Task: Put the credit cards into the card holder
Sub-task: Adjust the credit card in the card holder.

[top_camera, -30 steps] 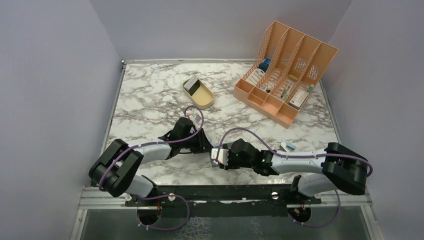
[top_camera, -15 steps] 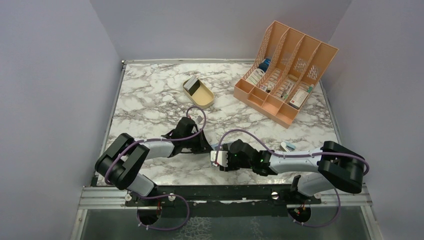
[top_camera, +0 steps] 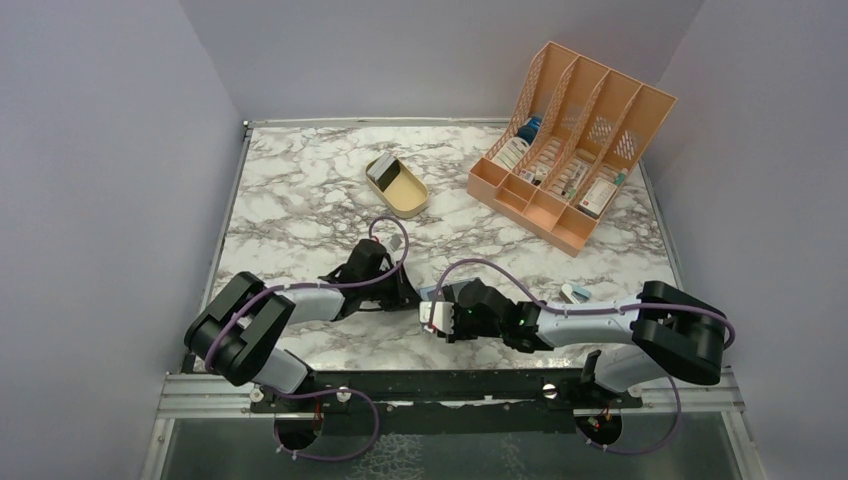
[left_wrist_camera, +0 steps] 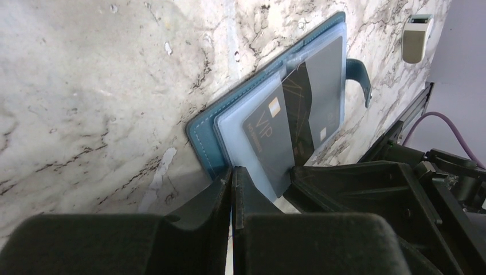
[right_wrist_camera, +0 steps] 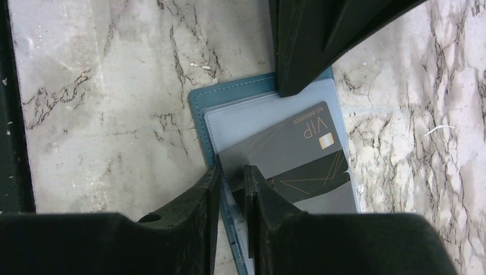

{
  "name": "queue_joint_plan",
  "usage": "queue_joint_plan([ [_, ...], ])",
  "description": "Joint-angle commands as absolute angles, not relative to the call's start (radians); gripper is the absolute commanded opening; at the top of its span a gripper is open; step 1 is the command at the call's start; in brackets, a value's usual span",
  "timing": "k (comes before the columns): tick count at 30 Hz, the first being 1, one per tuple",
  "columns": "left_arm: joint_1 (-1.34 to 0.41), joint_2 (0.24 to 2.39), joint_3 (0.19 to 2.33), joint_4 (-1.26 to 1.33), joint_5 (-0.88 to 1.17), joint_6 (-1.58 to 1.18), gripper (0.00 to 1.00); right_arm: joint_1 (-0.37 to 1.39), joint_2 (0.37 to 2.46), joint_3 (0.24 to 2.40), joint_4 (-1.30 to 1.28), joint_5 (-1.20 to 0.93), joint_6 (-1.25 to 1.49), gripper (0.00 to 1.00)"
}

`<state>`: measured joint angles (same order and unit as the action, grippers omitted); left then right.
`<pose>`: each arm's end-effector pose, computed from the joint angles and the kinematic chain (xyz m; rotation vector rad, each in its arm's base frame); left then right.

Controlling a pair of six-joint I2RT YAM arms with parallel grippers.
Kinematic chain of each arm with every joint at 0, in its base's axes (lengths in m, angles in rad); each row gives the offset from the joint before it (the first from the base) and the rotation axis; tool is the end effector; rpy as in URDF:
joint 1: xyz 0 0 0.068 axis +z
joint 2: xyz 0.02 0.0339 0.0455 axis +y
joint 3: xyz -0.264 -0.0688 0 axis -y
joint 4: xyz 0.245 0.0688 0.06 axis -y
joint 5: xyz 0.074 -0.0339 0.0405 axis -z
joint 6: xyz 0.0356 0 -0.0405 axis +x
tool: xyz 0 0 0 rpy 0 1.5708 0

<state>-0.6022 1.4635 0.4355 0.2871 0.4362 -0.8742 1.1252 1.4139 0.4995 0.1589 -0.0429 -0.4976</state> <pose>0.1959 -0.1529 0.1255 -0.0993 2.5659 -1.1766 0.1088 0.2313 0.1417 -1.7221 1.6048 0.3618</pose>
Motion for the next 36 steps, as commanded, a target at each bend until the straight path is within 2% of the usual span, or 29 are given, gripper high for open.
queue_joint_plan([
  [1, -0.609, 1.433, 0.404, 0.290, 0.440, -0.891, 0.08, 1.129, 1.420, 0.512, 0.219, 0.009, -0.478, 0.18],
  [4, -0.610, 1.413, 0.388, 0.296, 0.436, -0.904, 0.11, 1.129, 1.415, 0.526, 0.201, 0.009, -0.457, 0.12],
  [5, -0.610, 1.407, 0.386, 0.296, 0.439, -0.905, 0.12, 1.129, 1.411, 0.542, 0.170, 0.005, -0.432, 0.15],
  [9, -0.610, 1.371, 0.388, 0.290, 0.435, -0.912, 0.17, 1.128, 1.378, 0.622, 0.002, -0.034, -0.310, 0.36],
  [16, -0.608, 1.336, 0.387, 0.290, 0.426, -0.934, 0.20, 1.129, 1.236, 0.634, 0.015, -0.003, -0.076, 0.44],
  [24, -0.607, 1.302, 0.394, 0.299, 0.422, -0.956, 0.18, 1.093, 1.282, 0.723, -0.147, 0.201, 0.389, 0.45],
  [29, -0.607, 1.329, 0.387, 0.305, 0.421, -0.954, 0.13, 0.998, 1.352, 0.744, -0.202, 0.121, 0.545, 0.45],
  [36, -0.609, 1.362, 0.372, 0.334, 0.433, -0.958, 0.13, 0.958, 1.391, 0.695, -0.178, 0.117, 0.647, 0.49],
])
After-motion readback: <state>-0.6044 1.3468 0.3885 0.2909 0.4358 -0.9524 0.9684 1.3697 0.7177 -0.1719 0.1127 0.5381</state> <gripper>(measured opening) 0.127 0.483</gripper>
